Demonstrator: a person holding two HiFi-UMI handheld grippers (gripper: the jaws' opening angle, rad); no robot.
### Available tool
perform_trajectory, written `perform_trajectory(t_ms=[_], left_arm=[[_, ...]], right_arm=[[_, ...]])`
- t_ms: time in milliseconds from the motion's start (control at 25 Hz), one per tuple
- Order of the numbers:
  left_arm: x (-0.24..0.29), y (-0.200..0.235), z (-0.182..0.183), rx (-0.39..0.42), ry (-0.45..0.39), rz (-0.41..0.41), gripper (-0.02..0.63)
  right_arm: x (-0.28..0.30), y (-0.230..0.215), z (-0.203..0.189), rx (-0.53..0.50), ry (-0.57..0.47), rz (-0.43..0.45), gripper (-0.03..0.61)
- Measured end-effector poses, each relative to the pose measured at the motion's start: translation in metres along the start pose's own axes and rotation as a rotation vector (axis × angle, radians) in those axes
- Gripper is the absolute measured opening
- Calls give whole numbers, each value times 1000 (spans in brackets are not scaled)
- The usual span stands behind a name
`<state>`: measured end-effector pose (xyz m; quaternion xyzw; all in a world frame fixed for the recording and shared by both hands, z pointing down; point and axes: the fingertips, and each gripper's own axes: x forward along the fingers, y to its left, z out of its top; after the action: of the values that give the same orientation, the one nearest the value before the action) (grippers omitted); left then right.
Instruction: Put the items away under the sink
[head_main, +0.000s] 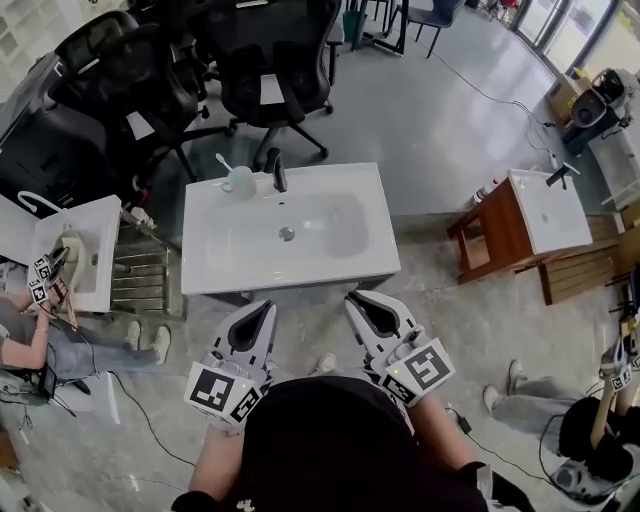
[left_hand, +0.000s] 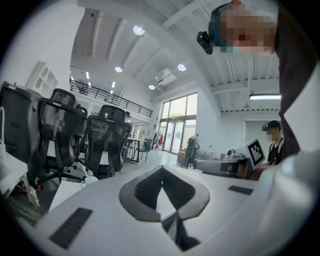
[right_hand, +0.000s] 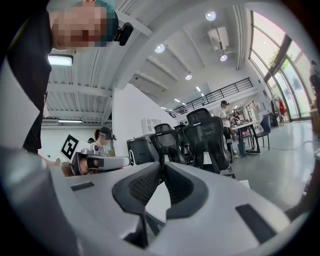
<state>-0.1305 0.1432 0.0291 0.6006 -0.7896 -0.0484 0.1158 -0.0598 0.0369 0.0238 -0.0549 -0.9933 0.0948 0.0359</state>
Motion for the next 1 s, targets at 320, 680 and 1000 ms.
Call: perform_trajectory(t_ms=[320, 680, 1000], left_arm=[[14, 3, -17, -42, 20, 27, 21], [32, 53, -16, -57, 34, 25, 21], [49, 123, -3, -72, 36, -6, 21]], right_arm=[[-1, -22, -15, 42, 26, -5, 49], [44, -38, -19, 70, 56, -38, 49], [107, -40, -14, 59, 71, -76, 49]])
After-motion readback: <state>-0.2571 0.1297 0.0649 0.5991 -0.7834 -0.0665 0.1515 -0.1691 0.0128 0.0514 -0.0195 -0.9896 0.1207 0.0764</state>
